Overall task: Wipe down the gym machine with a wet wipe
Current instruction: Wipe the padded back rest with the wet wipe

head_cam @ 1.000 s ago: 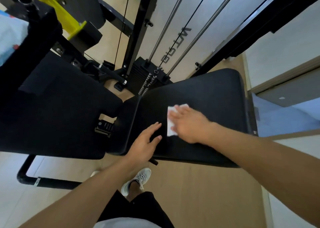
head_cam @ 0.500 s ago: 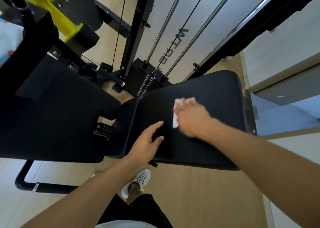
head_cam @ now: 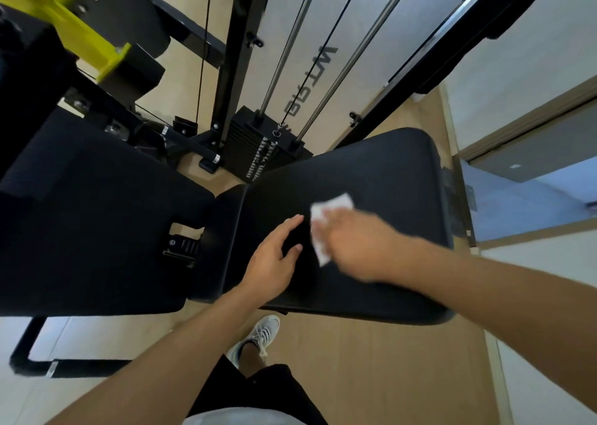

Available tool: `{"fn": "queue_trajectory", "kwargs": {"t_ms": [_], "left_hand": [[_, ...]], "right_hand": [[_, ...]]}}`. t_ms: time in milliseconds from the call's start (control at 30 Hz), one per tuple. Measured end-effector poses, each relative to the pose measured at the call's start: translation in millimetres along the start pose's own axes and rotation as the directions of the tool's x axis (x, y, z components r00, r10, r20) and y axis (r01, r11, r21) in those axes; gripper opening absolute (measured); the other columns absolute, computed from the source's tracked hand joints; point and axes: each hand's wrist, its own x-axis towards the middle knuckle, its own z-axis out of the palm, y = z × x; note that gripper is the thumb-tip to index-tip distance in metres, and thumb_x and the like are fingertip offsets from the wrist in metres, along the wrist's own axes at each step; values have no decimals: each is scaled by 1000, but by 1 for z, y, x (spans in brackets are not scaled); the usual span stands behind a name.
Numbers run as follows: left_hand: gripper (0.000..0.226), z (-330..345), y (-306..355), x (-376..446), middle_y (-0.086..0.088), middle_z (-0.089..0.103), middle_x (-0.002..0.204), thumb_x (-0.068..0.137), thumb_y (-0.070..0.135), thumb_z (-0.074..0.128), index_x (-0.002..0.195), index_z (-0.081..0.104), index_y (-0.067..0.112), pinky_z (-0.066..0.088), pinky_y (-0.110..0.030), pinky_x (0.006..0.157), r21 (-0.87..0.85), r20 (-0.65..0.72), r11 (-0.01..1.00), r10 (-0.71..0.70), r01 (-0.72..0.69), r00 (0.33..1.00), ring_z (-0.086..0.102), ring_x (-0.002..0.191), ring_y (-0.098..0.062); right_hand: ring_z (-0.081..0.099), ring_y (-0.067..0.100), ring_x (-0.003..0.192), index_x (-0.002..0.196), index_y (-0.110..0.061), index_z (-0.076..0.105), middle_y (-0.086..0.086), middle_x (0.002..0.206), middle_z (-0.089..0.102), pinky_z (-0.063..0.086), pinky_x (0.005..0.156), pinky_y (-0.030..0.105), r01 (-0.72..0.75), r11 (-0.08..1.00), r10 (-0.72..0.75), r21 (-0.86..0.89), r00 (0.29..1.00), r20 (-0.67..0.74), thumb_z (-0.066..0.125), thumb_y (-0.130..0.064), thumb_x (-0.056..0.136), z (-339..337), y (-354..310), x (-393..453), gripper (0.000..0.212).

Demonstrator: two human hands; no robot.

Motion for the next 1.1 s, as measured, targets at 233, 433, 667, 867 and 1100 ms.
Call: {"fn": "queue_trajectory", "kwargs": {"t_ms": [233,433,667,867,1100], "left_hand": [[51,2,1,12,18,40,156,101,14,58,147,48,32,23,-33,125,0,-25,1000,20,-20,999,25,148,2],[50,0,2,10,17,34,159,101,20,59,149,47,31,24,-8,112,62,4,998,7,-8,1000,19,150,0],[59,-21,-5,8,16,26,164,101,27,60,155,37,29,25,-35,124,127,66,986,-114,105,991,18,153,-7],[62,-23,-1,5,14,20,166,101,32,59,157,32,29,21,-38,125,168,123,980,-126,105,984,13,154,-9],[56,-18,7,4,11,27,164,101,24,60,153,40,28,21,-37,126,134,98,990,-52,39,994,17,153,-8]], "right_hand": [[51,29,121,134,-19,51,8,135,48,48,83,36,-145,989,146,23,988,-51,48,-21,98,-31,34,16,36],[27,35,148,158,-9,24,13,164,25,30,119,49,-233,971,237,-48,967,99,45,-29,102,-28,47,79,63],[34,37,143,150,-16,33,7,156,31,38,113,49,-147,984,159,-99,979,128,41,-30,101,-38,60,40,52],[0,29,157,162,-11,5,9,171,1,5,127,46,-353,931,362,-95,926,108,29,-41,107,-42,79,69,67],[-13,16,156,163,-19,2,-3,170,-9,-5,127,38,33,998,-49,53,948,314,16,-55,107,-26,-17,-21,68]]}}
